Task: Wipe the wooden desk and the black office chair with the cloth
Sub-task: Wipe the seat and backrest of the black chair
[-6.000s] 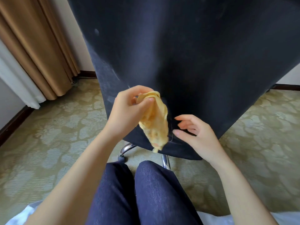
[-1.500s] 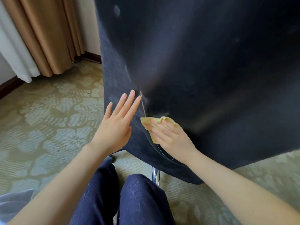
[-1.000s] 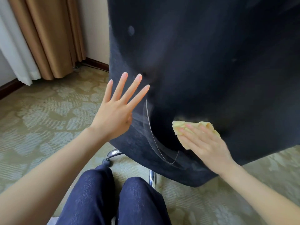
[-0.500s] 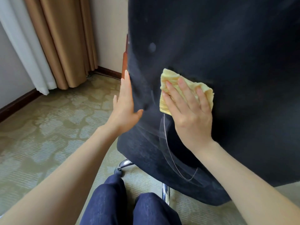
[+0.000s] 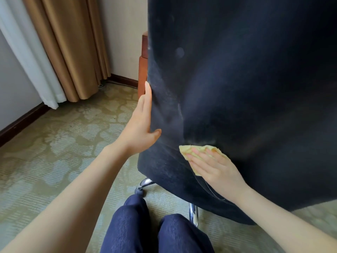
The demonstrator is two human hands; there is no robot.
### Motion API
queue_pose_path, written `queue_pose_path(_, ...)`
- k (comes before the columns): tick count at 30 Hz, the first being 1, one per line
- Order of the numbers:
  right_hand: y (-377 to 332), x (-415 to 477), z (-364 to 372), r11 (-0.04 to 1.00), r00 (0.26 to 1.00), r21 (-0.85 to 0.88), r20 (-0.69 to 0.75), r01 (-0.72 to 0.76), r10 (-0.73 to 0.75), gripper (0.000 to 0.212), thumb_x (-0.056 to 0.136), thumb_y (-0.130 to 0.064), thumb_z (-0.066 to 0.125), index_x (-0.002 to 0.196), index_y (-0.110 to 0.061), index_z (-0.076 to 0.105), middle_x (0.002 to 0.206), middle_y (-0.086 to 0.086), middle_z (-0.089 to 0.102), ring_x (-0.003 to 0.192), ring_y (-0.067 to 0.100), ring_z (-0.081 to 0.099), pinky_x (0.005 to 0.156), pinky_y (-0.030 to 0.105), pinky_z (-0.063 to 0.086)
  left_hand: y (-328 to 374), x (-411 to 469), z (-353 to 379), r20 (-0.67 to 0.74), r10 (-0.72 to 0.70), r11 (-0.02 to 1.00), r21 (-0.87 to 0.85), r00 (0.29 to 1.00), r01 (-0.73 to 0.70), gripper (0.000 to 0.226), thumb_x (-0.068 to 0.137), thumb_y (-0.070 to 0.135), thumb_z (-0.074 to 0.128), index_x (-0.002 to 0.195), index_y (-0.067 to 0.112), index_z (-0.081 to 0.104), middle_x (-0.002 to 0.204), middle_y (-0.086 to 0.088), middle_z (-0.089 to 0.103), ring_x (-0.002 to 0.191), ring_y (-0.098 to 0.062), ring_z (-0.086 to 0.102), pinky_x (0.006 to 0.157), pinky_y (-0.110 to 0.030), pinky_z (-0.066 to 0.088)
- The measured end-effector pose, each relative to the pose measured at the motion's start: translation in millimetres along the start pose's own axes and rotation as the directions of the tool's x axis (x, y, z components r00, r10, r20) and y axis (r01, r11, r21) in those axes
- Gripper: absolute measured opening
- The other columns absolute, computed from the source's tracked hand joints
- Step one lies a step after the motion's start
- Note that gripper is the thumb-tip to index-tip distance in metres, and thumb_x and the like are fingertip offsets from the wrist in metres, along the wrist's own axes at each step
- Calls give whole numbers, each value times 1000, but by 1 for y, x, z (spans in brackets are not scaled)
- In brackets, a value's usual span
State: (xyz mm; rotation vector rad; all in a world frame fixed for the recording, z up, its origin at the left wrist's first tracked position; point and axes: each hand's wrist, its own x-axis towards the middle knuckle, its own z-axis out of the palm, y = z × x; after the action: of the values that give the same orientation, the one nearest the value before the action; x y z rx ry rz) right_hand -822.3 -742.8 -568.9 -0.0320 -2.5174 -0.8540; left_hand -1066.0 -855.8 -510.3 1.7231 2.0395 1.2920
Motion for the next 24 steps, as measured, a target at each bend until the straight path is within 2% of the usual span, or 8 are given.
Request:
queue_pose_path(5,18,-41,-19,983,975,-5,127,182,-180,43,95,1,46,137,-3,39,144,3,38,129,19,46,113,39,30,13,-11,2,26,-6,1000,2,1000,6,114,80,2,67,147,19,-23,159,1,-3,125,16,-1,90,11,4)
queue_pose_path(7,27,-49,-30,979,969,-20,145,205,-200,37,99,4,32,135,-1,39,137,2,50,126,19,45,116,38,25,18,-17,5,23,-12,1000,-6,1000,13,114,80,2,66,147,20,-24,158,0,-1,135,3,8,97,5,5)
queue_pose_path(9,36,-52,-42,980,969,-38,160,195,-187,38,99,4,27,131,-4,46,131,2,58,126,19,45,115,38,20,23,-22,9,13,-14,1000,-3,1000,14,115,80,2,66,145,22,-27,156,1,3,131,-12,17,97,-3,11)
queue_pose_path(13,53,-44,-66,990,987,-74,117,120,-111,45,82,11,62,124,-8,62,135,5,54,126,24,49,106,44,34,33,-31,17,-2,-4,1000,12,1000,4,116,80,0,63,140,28,-33,151,6,9,124,-13,22,93,-11,19)
queue_pose_path(15,58,-27,-76,992,996,-94,46,81,-77,42,85,11,59,122,-9,62,133,6,55,125,25,48,105,45,36,37,-34,19,-7,1,1000,12,1000,-1,115,80,-2,61,139,28,-33,150,7,9,121,-15,24,93,-15,23)
queue_pose_path(18,64,10,-88,991,994,-132,-99,32,-45,36,93,8,47,120,-9,64,132,7,55,127,27,44,108,43,32,42,-39,21,-20,4,999,33,1000,-4,113,80,-1,60,143,24,-30,147,7,13,116,-18,31,96,-29,38)
queue_pose_path(21,66,54,-96,982,962,-185,-273,-25,-27,32,93,5,54,118,-10,66,131,6,55,126,26,45,108,42,32,47,-41,24,-41,5,998,62,999,-3,112,80,-2,59,143,24,-30,143,4,18,110,-20,39,89,-40,49)
queue_pose_path(24,63,97,-98,974,907,-211,-420,-77,-19,30,93,1,57,119,-12,66,131,4,57,126,23,44,105,42,36,49,-41,28,-61,-14,998,52,998,18,111,79,-5,56,142,24,-30,139,3,21,101,-18,41,80,-41,50)
